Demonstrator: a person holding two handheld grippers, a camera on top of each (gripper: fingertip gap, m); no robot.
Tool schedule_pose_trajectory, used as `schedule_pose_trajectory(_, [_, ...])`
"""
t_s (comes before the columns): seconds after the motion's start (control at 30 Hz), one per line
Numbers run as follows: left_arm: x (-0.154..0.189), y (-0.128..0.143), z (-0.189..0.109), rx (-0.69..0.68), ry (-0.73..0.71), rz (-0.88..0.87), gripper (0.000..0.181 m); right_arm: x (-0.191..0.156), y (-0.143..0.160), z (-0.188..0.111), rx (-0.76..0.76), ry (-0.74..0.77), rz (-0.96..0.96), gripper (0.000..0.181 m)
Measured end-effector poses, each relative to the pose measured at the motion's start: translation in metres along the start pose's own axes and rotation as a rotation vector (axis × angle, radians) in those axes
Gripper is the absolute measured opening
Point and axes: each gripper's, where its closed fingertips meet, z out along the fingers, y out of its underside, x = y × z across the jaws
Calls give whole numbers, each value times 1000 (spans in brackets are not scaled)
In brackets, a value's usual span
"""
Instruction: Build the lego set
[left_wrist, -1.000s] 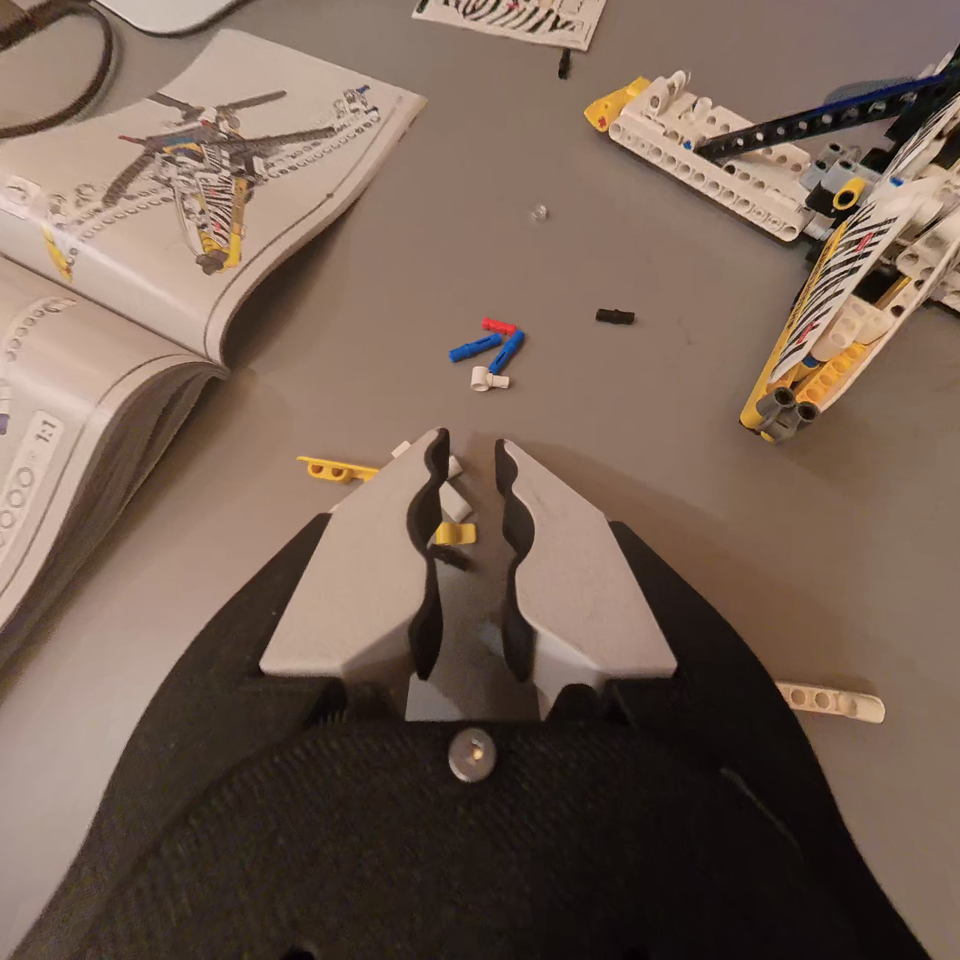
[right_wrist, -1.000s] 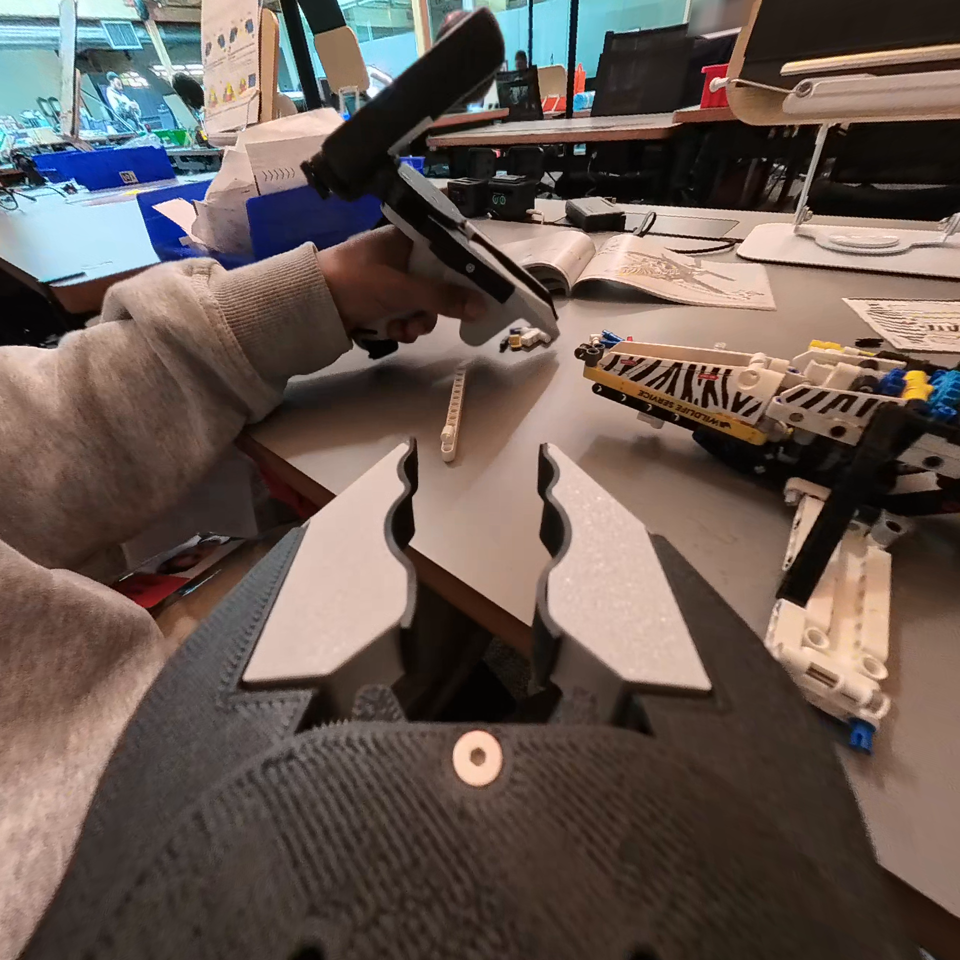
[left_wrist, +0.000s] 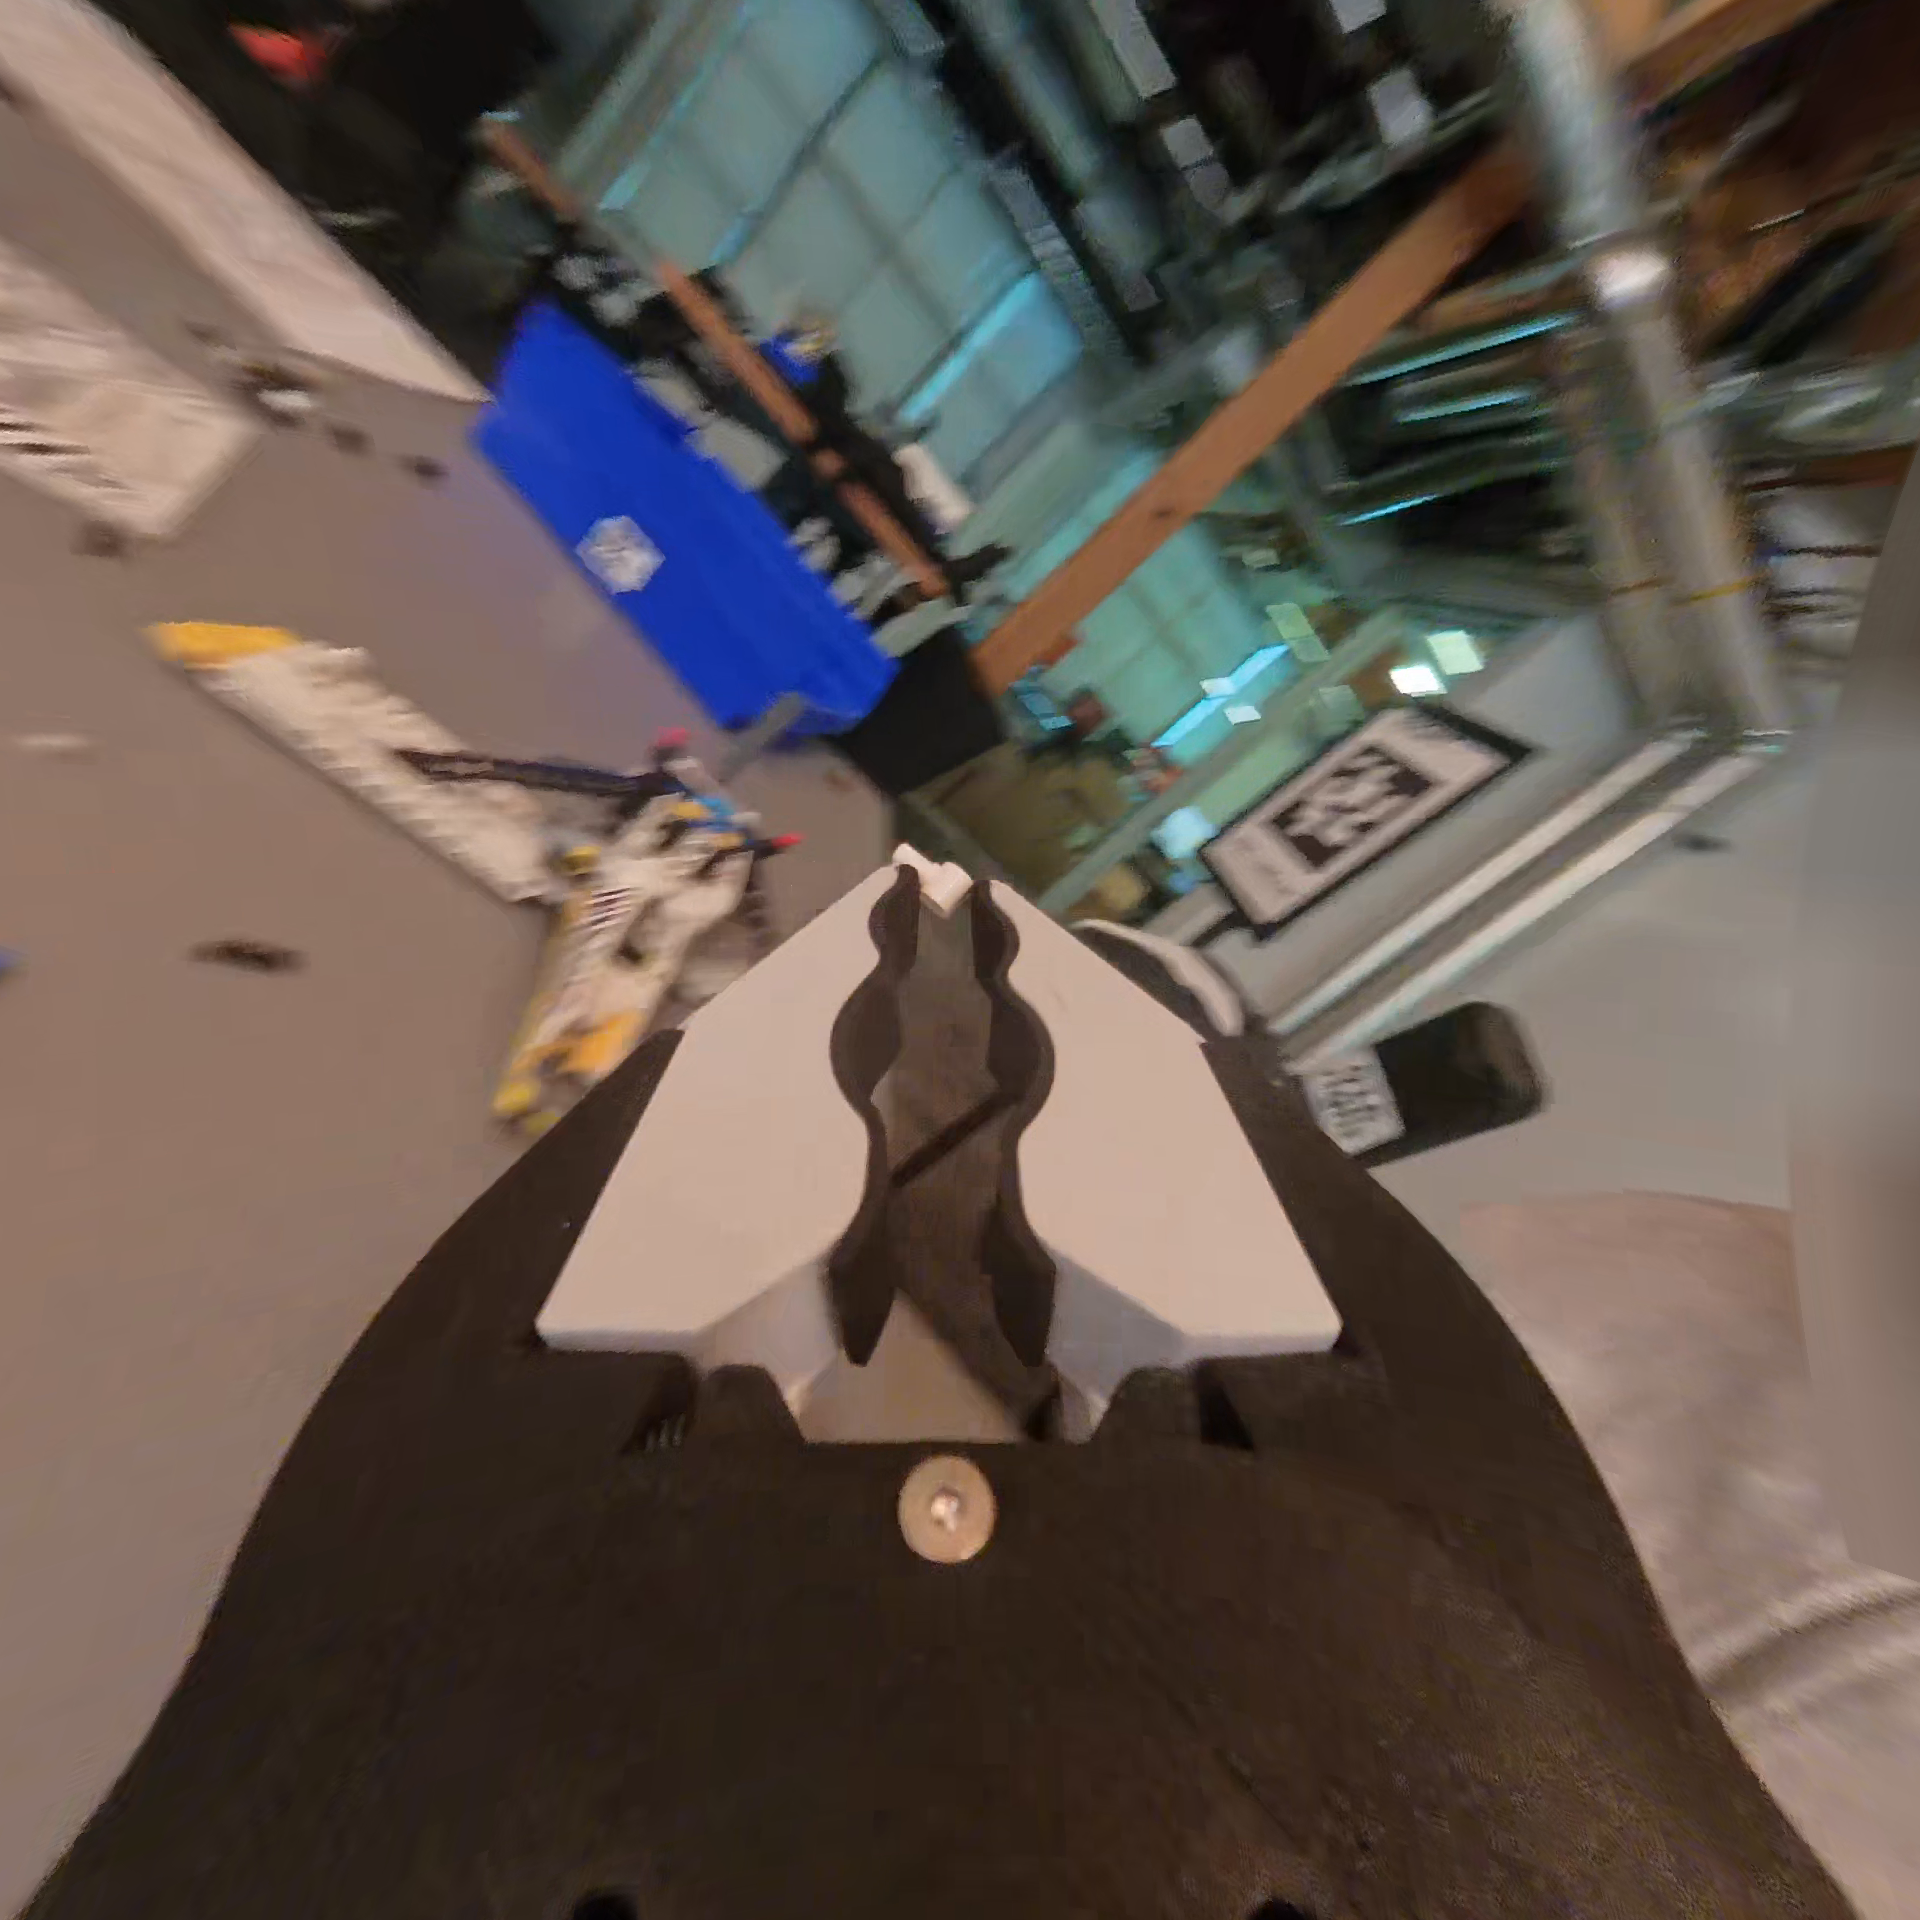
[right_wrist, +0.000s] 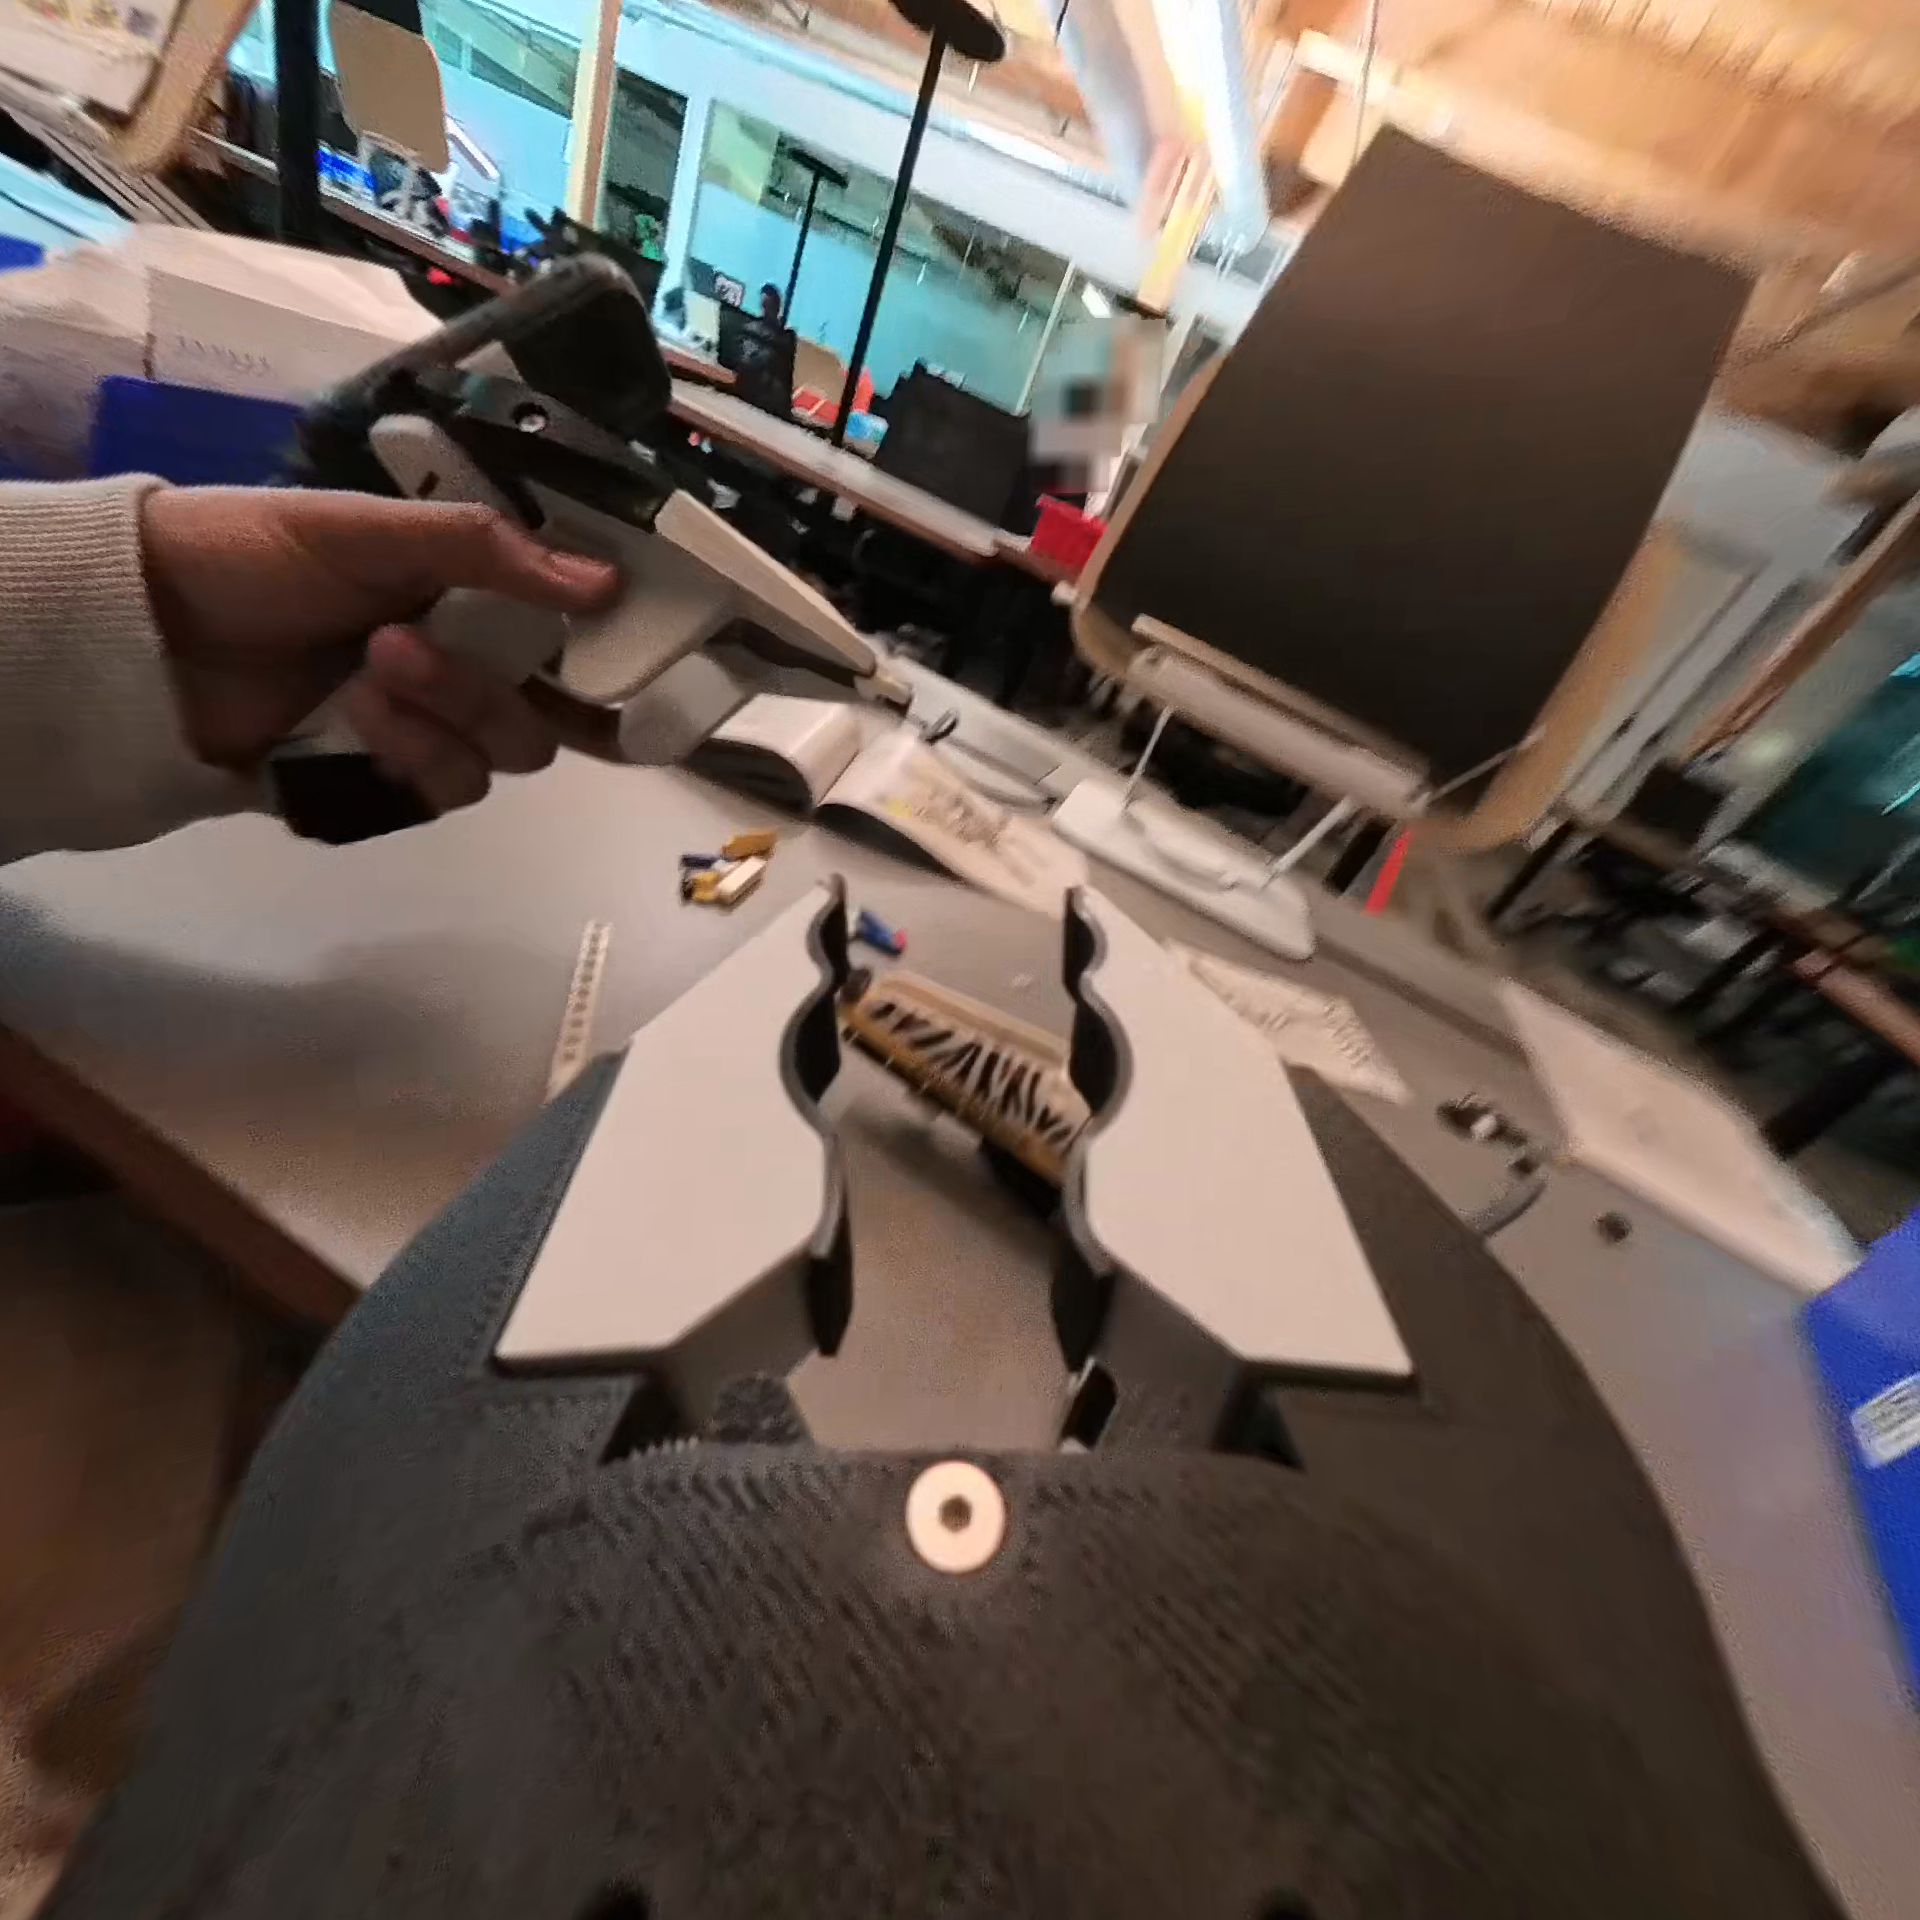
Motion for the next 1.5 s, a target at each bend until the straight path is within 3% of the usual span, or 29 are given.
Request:
schedule_pose_trajectory(0.13, [56,3,17,45,296,-64,7,-3,-30,18,48,55,-175,26])
schedule_pose_trajectory(0.23, [81,9,23,48,407,-67,7,-5,-52,22,125,27,-115,24])
schedule_pose_trajectory(0.47, [93,21,33,23,449,-93,7,-4,-72,11,205,12,-115,13])
schedule_pose_trajectory(1.07, [76,34,39,-13,459,-243,11,-3,-50,15,83,19,-264,7])
schedule_pose_trajectory(1.27, [66,9,14,65,442,-230,23,14,-53,-4,149,11,-66,6])
schedule_pose_trajectory(1.4, [67,-9,-10,110,335,-4,22,25,-51,-25,221,-64,194,5])
schedule_pose_trajectory(1.5, [77,18,-5,45,306,227,24,9,-56,-32,302,-224,419,5])
